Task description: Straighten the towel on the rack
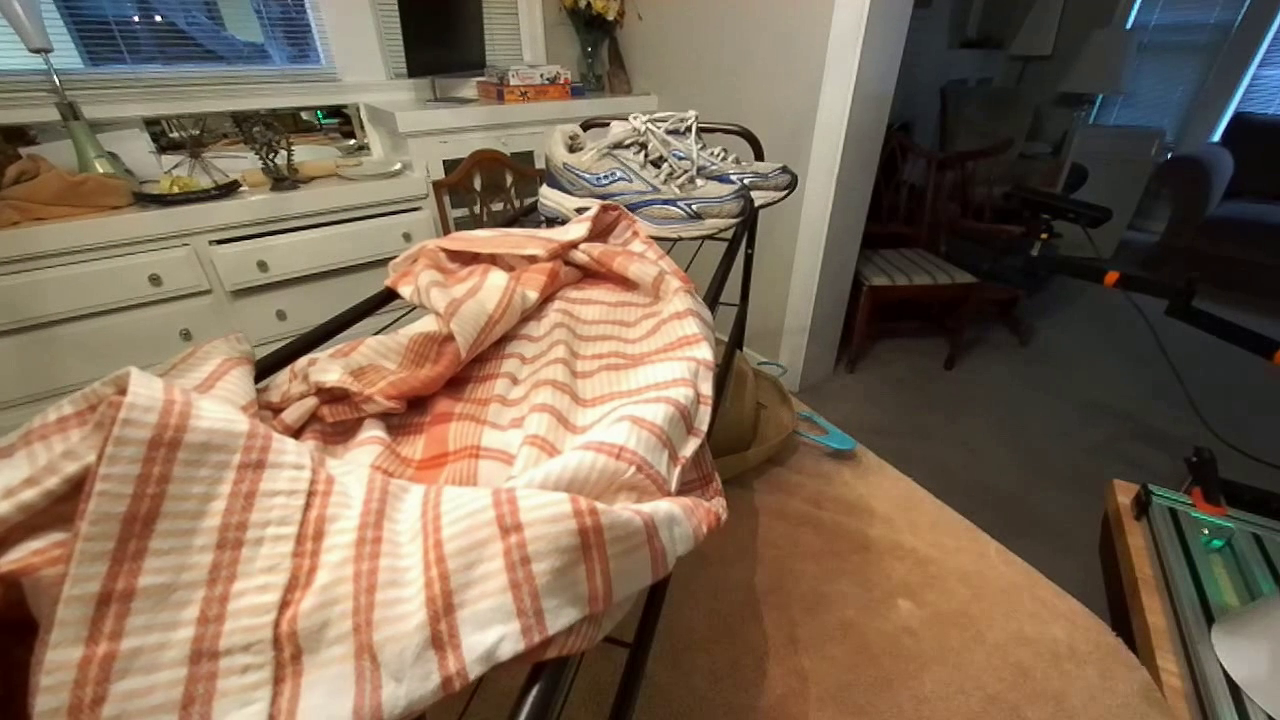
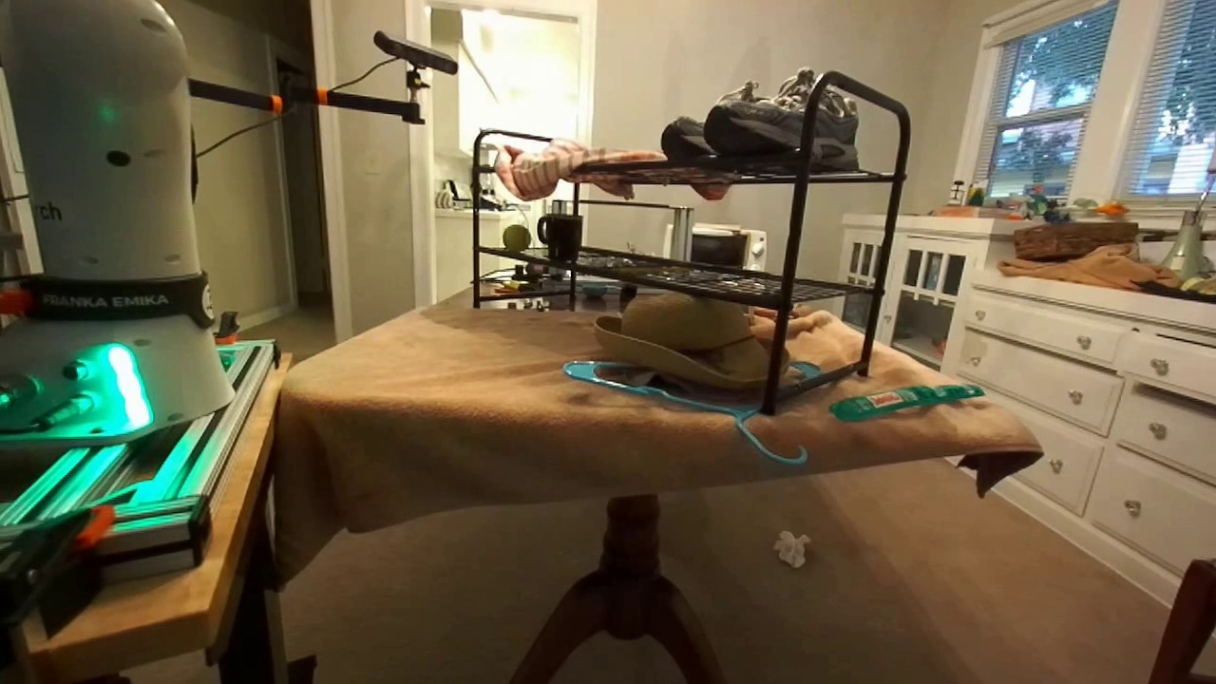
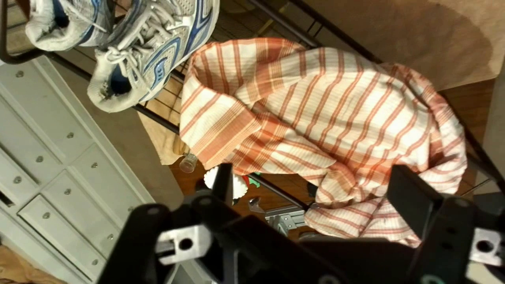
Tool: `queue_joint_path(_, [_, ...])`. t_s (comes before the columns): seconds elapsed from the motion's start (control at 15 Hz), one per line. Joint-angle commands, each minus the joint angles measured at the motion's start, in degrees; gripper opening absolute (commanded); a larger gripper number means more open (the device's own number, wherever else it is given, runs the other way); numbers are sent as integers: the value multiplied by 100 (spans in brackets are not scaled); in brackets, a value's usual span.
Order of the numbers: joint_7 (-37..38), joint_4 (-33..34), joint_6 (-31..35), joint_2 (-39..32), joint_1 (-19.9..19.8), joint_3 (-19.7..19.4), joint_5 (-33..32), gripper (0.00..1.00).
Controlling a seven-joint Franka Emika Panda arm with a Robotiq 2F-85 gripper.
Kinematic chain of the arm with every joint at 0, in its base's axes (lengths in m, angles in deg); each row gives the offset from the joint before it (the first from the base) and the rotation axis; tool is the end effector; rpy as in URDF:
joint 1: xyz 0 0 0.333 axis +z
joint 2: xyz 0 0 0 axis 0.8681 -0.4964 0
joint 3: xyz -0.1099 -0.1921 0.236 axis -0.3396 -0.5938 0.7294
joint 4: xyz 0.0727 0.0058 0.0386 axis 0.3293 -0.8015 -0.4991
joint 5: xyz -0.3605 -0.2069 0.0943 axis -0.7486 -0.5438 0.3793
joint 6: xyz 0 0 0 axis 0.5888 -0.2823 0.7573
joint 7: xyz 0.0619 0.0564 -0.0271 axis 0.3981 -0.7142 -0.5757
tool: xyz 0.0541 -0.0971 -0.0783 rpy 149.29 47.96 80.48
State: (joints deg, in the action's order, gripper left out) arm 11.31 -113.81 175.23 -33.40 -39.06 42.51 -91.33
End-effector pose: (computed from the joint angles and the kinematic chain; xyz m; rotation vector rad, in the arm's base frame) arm 0.5115 0.1404 0.7712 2.7412 1.2231 0.5110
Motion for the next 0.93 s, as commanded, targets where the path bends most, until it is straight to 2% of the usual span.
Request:
queue_joint_path(0.0, [-589,-1413,264,1016,-4,-223,386,100])
queue_joint_path(0.07, [-829,-1669,297,1194,-446,67,548,100])
queue_joint_path(0.53, [-2536,-3468,777,2165,-694,-218,1182,100])
queue_joint_path(0.6, [-2185,-2832,451,1776,-808,-46,1016,100])
queue_joint_path(0.87, [-2466,-3259,632,1994,-822,-112,1109,100])
